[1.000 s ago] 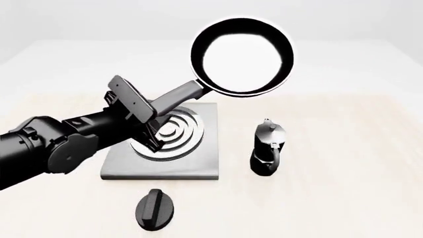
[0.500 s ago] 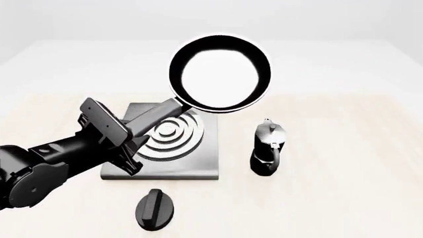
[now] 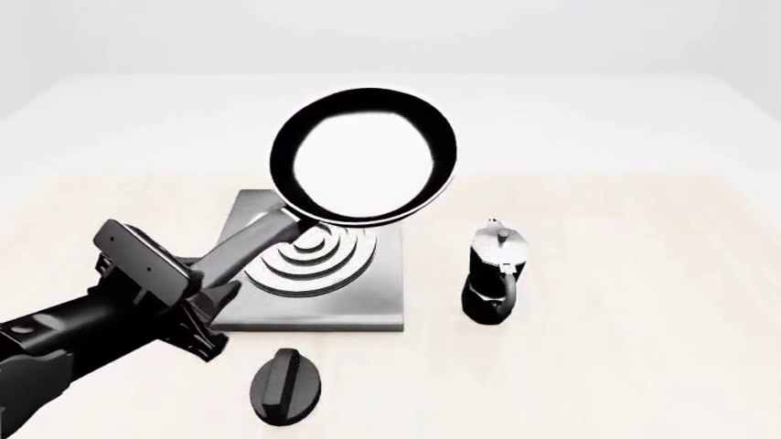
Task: Put the frying pan on the stove.
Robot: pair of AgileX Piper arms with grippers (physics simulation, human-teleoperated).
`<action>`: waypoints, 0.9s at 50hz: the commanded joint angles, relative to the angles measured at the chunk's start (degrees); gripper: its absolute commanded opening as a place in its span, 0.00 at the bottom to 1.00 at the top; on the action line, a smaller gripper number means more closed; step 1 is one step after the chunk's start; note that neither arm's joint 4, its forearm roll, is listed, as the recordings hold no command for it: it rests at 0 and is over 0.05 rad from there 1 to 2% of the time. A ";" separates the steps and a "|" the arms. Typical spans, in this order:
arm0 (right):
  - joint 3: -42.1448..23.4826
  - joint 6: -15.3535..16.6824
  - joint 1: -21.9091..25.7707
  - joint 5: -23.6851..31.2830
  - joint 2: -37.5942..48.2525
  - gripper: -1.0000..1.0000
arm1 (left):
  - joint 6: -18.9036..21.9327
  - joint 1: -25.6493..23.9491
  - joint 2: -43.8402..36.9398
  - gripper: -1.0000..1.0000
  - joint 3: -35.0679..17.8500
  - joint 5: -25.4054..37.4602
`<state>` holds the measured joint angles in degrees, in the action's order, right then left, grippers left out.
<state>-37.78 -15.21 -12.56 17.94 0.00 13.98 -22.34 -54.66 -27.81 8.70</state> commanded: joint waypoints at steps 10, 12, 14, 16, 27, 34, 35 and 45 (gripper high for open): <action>-0.07 0.38 0.15 0.04 0.00 1.00 | -2.14 1.40 5.90 0.00 4.51 1.21; -0.07 0.48 0.19 0.04 0.00 1.00 | -2.63 1.43 6.42 0.00 4.93 1.35; 0.01 0.51 0.15 0.02 0.00 1.00 | -2.87 1.60 6.83 0.00 5.56 1.35; 0.04 0.60 0.21 -0.02 0.00 1.00 | -3.10 1.78 7.33 0.00 6.22 1.47; -0.04 0.76 0.35 0.07 0.00 1.00 | -4.30 3.08 9.44 0.00 9.09 1.47; -0.01 0.81 0.41 0.01 0.00 1.00 | -4.41 3.89 10.06 0.00 9.67 1.96; -0.05 0.81 0.43 -0.01 0.00 1.00 | -4.32 4.12 10.07 0.00 9.78 2.05; 0.06 0.82 0.42 -0.08 0.00 1.00 | -3.78 5.38 9.24 0.00 10.40 1.47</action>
<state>-37.79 -14.45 -12.19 17.94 0.00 8.60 -18.04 -45.86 -16.94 10.99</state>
